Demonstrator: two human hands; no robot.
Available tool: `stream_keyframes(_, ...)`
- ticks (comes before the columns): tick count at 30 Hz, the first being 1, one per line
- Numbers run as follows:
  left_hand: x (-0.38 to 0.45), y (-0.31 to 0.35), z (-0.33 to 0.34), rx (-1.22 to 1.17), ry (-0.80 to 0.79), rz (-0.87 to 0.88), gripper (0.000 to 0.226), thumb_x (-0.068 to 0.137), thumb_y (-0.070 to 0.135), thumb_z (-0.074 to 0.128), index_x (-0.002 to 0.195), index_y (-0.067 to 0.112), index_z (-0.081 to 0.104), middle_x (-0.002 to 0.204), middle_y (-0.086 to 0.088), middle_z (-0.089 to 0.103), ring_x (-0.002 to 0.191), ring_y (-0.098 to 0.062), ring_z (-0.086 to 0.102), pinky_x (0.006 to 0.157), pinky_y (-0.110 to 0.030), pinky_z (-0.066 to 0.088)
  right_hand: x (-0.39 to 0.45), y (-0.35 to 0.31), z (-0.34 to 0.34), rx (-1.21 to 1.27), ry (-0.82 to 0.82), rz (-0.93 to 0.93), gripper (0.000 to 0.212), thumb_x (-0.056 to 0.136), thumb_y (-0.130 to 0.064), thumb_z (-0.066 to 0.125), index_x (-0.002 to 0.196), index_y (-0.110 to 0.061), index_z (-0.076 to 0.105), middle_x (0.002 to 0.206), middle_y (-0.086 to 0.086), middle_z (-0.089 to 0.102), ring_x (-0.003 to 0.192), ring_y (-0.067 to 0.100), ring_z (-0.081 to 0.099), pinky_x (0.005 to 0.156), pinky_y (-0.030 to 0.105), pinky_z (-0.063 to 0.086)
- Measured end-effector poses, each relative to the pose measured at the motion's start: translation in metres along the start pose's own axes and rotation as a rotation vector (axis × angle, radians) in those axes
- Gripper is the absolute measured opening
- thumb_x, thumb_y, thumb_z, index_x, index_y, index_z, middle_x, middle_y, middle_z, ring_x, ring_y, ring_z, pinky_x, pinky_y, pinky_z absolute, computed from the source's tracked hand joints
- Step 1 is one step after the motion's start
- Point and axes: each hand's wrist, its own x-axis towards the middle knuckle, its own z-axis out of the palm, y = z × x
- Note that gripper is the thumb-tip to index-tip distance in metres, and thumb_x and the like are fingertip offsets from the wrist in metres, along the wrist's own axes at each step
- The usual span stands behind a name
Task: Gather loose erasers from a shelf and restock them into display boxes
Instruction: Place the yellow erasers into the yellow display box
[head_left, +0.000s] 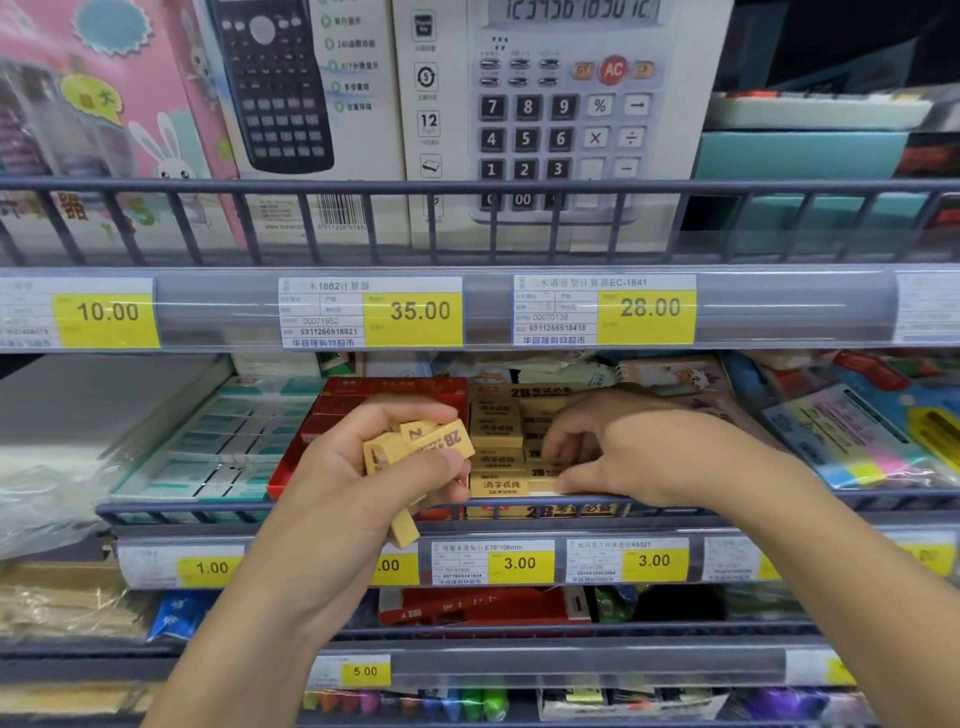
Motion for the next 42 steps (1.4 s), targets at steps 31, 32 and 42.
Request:
stream_keyframes(31,-0.012,0.004,0.02,0.034,-0.023,0.062,0.042,0.072,0.044,0.085,0.107,0.025,0.076,0.088,-0.008,0.077,0.079,-0.023,0.076,0.083,-0.076,0.051,-0.024,-0.044,0.016,1.38,0.276,-0.178,0.034,0.078,-0.016,0.077,0.108,-0.001,0.071,0.103,0.017,0.074,0.089,0.027,0.068,0.079,0.033,0.054)
stream_keyframes(32,-0.012,0.003,0.019,0.034,-0.022,0.059,0.042,0.071,0.043,0.085,0.108,0.025,0.076,0.088,-0.008,0.077,0.079,-0.023,0.076,0.083,-0.074,0.052,-0.025,-0.043,0.015,1.401,0.275,-0.179,0.034,0.08,-0.015,0.076,0.109,0.0,0.07,0.105,0.019,0.074,0.092,0.029,0.069,0.079,0.034,0.056)
stream_keyframes(42,-0.006,-0.002,0.0,-0.014,0.004,0.07,0.028,0.075,0.01,0.073,0.1,0.021,0.079,0.099,-0.009,0.078,0.078,-0.027,0.075,0.069,-0.03,0.06,-0.023,-0.009,-0.026,0.505,0.07,0.08,0.016,0.084,-0.021,0.08,0.096,-0.03,0.074,0.083,-0.015,0.076,0.073,0.003,0.071,0.066,0.015,0.054)
